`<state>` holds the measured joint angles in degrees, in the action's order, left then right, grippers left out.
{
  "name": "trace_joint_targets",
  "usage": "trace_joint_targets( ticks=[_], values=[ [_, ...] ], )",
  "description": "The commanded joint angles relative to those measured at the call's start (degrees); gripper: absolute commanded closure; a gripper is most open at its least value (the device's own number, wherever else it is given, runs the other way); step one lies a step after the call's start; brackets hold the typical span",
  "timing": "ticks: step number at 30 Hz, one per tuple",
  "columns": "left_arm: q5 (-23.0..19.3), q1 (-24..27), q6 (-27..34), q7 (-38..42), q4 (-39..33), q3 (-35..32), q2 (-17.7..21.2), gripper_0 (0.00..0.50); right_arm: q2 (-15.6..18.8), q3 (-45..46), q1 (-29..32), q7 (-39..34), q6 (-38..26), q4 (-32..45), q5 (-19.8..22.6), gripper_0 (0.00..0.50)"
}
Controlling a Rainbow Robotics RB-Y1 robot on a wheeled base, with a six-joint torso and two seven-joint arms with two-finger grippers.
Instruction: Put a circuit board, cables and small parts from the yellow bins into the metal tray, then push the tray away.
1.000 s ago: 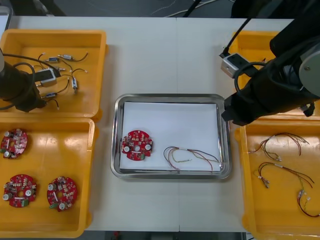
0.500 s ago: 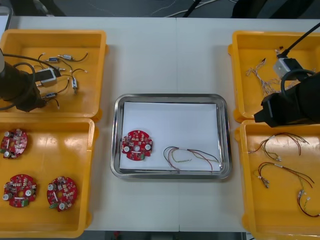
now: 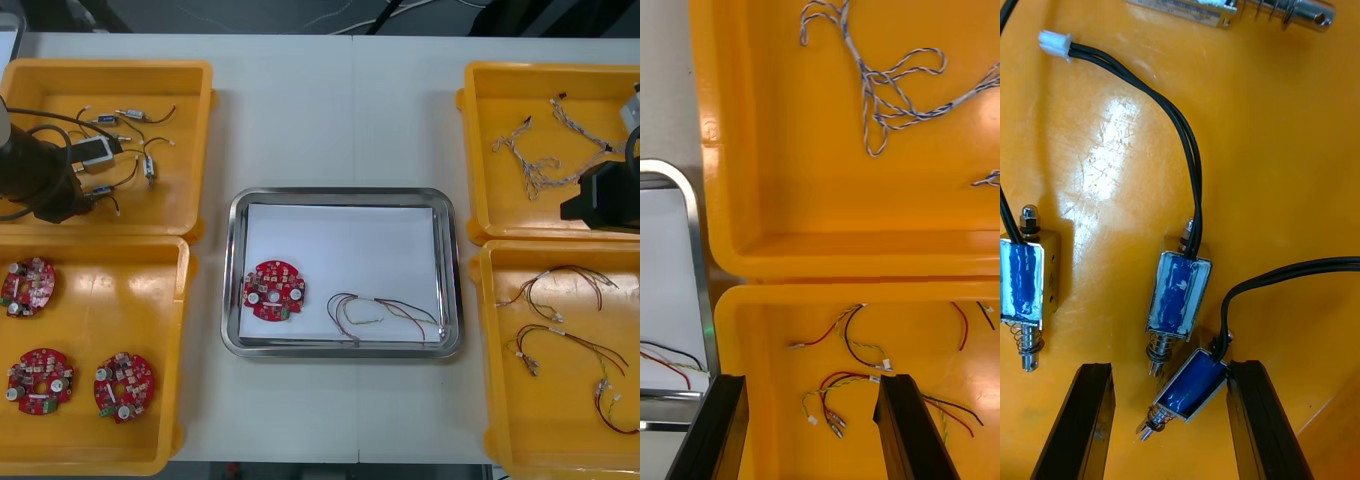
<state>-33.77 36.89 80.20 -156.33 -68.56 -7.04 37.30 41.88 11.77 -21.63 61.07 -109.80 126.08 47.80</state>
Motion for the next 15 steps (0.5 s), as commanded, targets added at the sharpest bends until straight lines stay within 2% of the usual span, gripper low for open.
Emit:
trace_joint_targets(
  ticks=[1,6,8,10,12,13,15],
  values=[
    [-0.06,-1.73,-1.63,1.33,-0.26,0.71,-1.00,0.060,2.77,3.70,0.98,0.62,-0.20,-1.45,-1.74,0.000],
    [-0.15,-2.87,-2.59,1.33,-0.26,0.71,-1.00,0.059,4.09,4.58,1.06,1.33,-0.20,-3.74,-2.36,0.000],
    [-0.24,-3.40,-3.12,1.33,-0.26,0.71,-1.00,0.076,4.53,5.46,1.06,1.86,-0.20,-4.97,-2.09,0.000],
    [-0.33,-3.93,-3.73,1.33,-0.26,0.71,-1.00,0.114,4.88,6.08,0.98,2.38,-0.20,-6.02,-1.74,0.000],
    [-0.50,-4.28,-4.17,1.33,-0.26,0.71,-1.00,0.181,5.49,6.43,0.80,3.00,-0.20,-6.99,-1.48,0.000],
    [-0.59,-4.45,-4.35,1.33,-0.26,0.71,-1.00,0.188,5.67,6.43,0.71,3.17,-0.20,-7.34,-1.48,0.000],
    [-0.86,-4.81,-4.53,1.33,-0.26,0.71,-1.00,0.284,6.20,6.43,0.10,3.61,-0.20,-8.92,-1.30,0.000]
  ],
)
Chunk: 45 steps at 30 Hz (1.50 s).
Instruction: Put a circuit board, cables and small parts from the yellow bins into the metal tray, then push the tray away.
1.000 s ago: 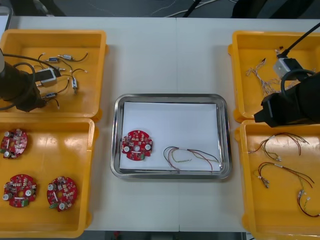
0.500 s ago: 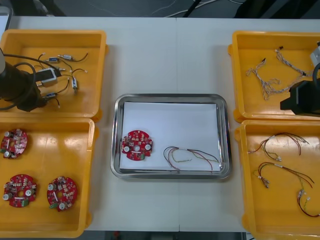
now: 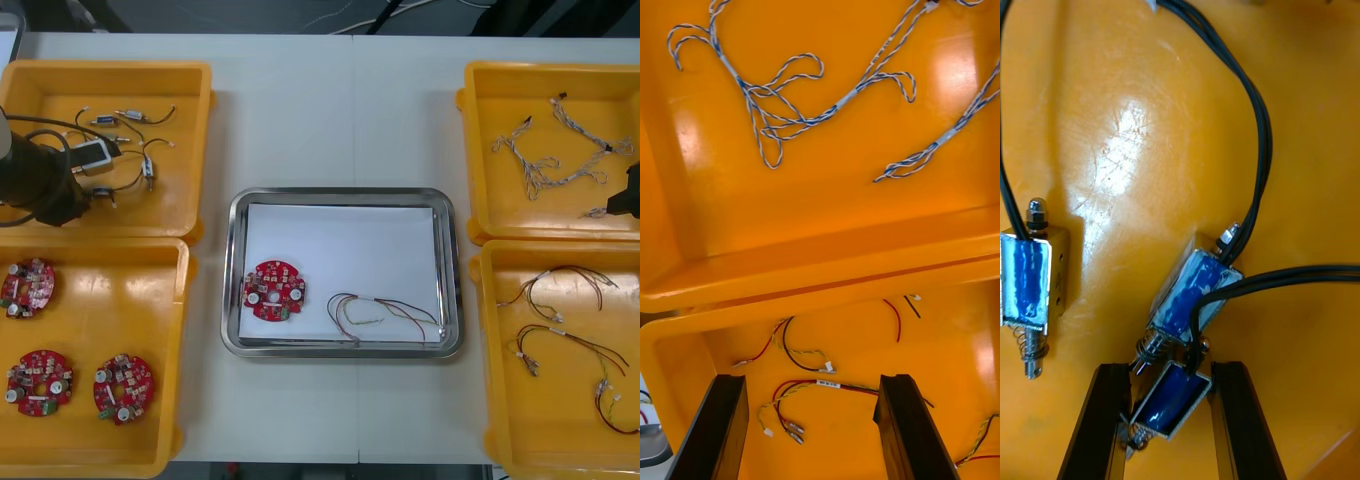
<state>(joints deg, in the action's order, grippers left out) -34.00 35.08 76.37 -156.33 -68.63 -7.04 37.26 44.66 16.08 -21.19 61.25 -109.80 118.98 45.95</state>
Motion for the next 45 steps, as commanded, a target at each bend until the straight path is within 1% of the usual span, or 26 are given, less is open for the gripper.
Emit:
trace_joint_targets(
  ticks=[1,3,4,5,10,14,18,20,25,28,33,37,38,41,45],
  values=[
    [-0.63,-3.09,-0.70,1.33,-0.19,0.71,-0.96,0.316,3.50,2.11,-0.61,3.62,-0.20,-2.17,0.54,0.000],
    [-0.90,-3.27,-0.78,1.33,-0.19,0.71,-0.96,0.460,3.68,2.11,-1.84,4.41,-0.20,-4.54,0.63,0.000],
    [-0.90,-3.27,-0.70,1.33,-0.19,0.71,-0.96,0.491,3.68,2.11,-2.10,4.67,-0.20,-5.16,0.63,0.000],
    [-0.98,-3.27,-0.70,1.33,-0.19,0.71,-0.96,0.500,3.68,2.11,-2.90,5.11,-0.20,-6.39,0.63,0.000],
    [-2.04,-3.18,-0.78,1.33,-0.19,0.45,-0.87,0.500,3.68,1.76,-5.88,6.87,-0.20,-11.31,0.45,0.000],
    [-3.18,-2.74,-0.26,1.33,-0.19,0.19,-0.70,0.500,3.94,-0.17,-8.08,8.01,-0.20,-14.83,-2.01,0.000],
    [-4.24,-1.77,1.59,1.33,-0.19,-0.87,-0.61,0.500,4.03,-2.72,-9.84,8.45,0.03,-18.25,-4.56,0.000],
    [-4.85,-1.25,2.91,1.33,-0.19,-1.57,-0.43,0.500,4.03,-3.25,-10.72,8.63,0.91,-19.92,-5.17,0.000],
    [-5.20,0.42,6.34,1.33,-0.89,-3.86,-0.26,0.500,4.03,-4.74,-14.23,9.59,2.40,-25.55,-5.08,0.000],
    [-5.20,2.09,8.45,1.33,-0.98,-5.44,-0.08,0.500,4.03,-7.12,-16.87,9.86,4.42,-29.15,-6.49,0.000],
    [-5.29,4.64,9.68,1.33,-0.89,-5.70,0.80,0.500,4.03,-11.16,-20.47,9.86,9.08,-35.57,-8.25,0.000],
    [-5.90,6.58,11.17,1.33,-0.89,-6.14,1.15,0.500,3.85,-14.06,-23.90,9.86,13.65,-42.42,-8.51,0.000],
    [-5.99,6.84,11.52,1.33,-0.89,-6.23,1.24,0.500,3.85,-14.41,-24.25,9.86,14.09,-43.13,-8.51,0.000],
    [-6.61,8.51,13.98,1.33,-0.98,-6.40,1.41,0.500,3.68,-16.08,-26.27,9.86,16.73,-47.26,-8.86,0.000],
    [-6.70,9.39,16.71,1.47,-3.62,-6.49,1.76,0.500,3.41,-17.22,-27.86,9.86,19.54,-51.83,-8.86,0.000]
  ],
)
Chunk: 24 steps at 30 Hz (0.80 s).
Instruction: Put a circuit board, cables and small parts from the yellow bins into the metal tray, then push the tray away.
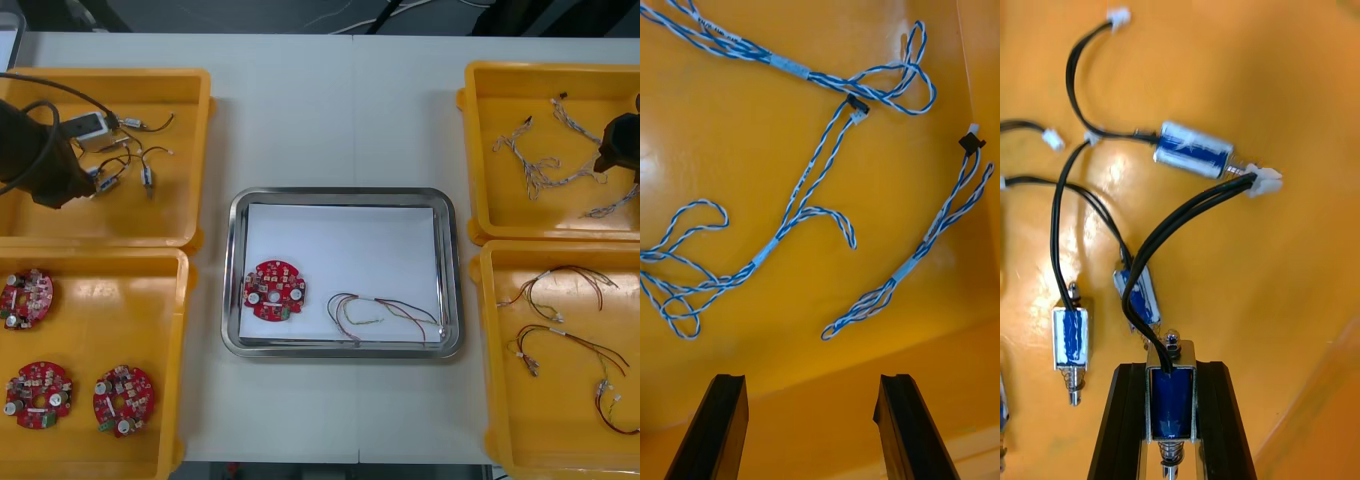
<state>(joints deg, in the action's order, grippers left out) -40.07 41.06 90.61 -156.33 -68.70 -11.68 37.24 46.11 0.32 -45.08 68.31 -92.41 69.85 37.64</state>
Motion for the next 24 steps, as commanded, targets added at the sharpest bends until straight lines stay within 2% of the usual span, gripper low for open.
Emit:
trace_joint_targets(
  ticks=[1,9,17,24],
  values=[
    [-0.63,3.41,3.35,2.70,-4.78,-1.77,1.87,0.500,1.61,-1.46,-4.32,2.79,2.85,-3.75,-0.64,0.000],
    [0.69,3.85,9.32,12.81,-13.04,-1.24,1.96,0.500,-0.93,-1.46,-6.43,2.17,6.37,-8.41,-5.74,0.000],
    [1.83,3.85,19.34,26.78,-25.08,-0.10,1.96,0.500,-4.45,0.12,-8.80,0.94,9.35,-13.33,-8.99,0.000],
    [0.52,3.76,19.39,39.61,-34.13,1.39,1.96,0.500,-7.09,1.79,-8.80,0.50,11.90,-13.42,-11.01,0.000]
  ],
)
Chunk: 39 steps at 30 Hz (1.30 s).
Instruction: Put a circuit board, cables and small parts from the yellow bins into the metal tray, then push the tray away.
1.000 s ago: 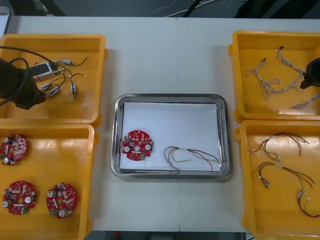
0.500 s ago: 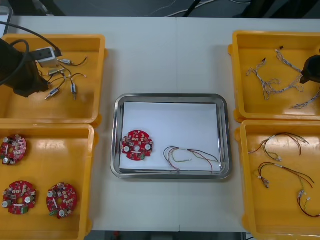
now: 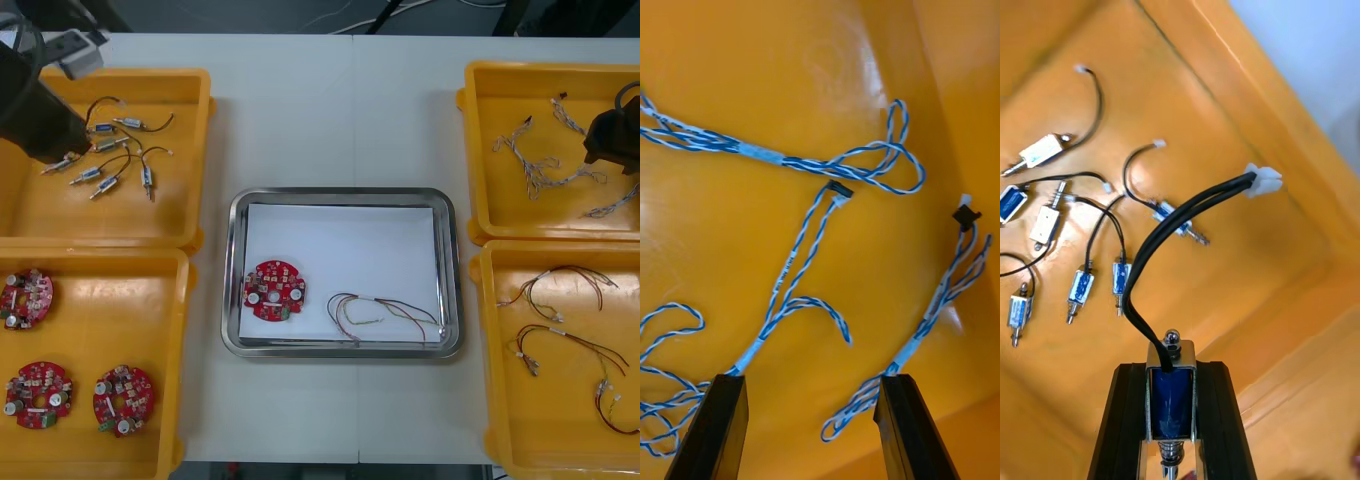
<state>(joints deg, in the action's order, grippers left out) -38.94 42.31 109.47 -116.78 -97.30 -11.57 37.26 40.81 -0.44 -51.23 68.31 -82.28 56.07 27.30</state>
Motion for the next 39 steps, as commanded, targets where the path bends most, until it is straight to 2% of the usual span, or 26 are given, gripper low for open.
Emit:
trace_joint_targets(
  ticks=[1,7,15,18,21,24,27,34,39],
  values=[
    [-0.88,2.52,0.53,2.43,-6.76,1.81,1.94,0.500,-2.32,3.17,-2.65,0.42,2.13,-0.08,-0.85,0.000],
    [-5.10,2.43,0.53,16.85,-11.16,4.89,1.59,0.500,-4.25,6.07,-2.65,0.25,4.33,-2.01,-3.04,0.000],
    [-4.83,0.85,0.53,32.75,-17.66,9.20,-1.05,0.500,-4.78,7.47,-2.65,0.42,7.58,-5.44,-4.19,0.000],
    [-3.43,-0.12,0.53,40.31,-20.38,11.74,-2.63,0.500,-5.04,7.65,-2.65,0.69,8.46,-6.50,-4.27,0.000],
    [0.00,-0.47,0.53,48.40,-21.44,15.96,-5.00,0.500,-5.57,7.74,-2.56,0.33,8.10,-6.50,-4.45,0.000],
    [6.33,-0.47,0.53,56.40,-21.44,21.85,-8.17,0.500,-6.18,7.82,-2.56,-0.02,8.02,-6.50,-4.71,0.000],
    [11.08,-0.82,0.53,59.91,-20.74,25.54,-10.98,0.500,-6.53,7.82,-2.47,-0.10,8.02,-6.50,-4.98,0.000],
    [18.37,-2.67,0.53,63.69,-18.71,30.73,-15.99,0.500,-7.06,7.82,-2.12,-0.37,8.02,-6.50,-5.42,0.000],
    [23.64,-4.25,0.53,64.13,-13.88,33.01,-19.33,0.500,-7.32,7.82,-1.24,-0.37,8.10,-6.50,-5.59,0.000]
  ],
)
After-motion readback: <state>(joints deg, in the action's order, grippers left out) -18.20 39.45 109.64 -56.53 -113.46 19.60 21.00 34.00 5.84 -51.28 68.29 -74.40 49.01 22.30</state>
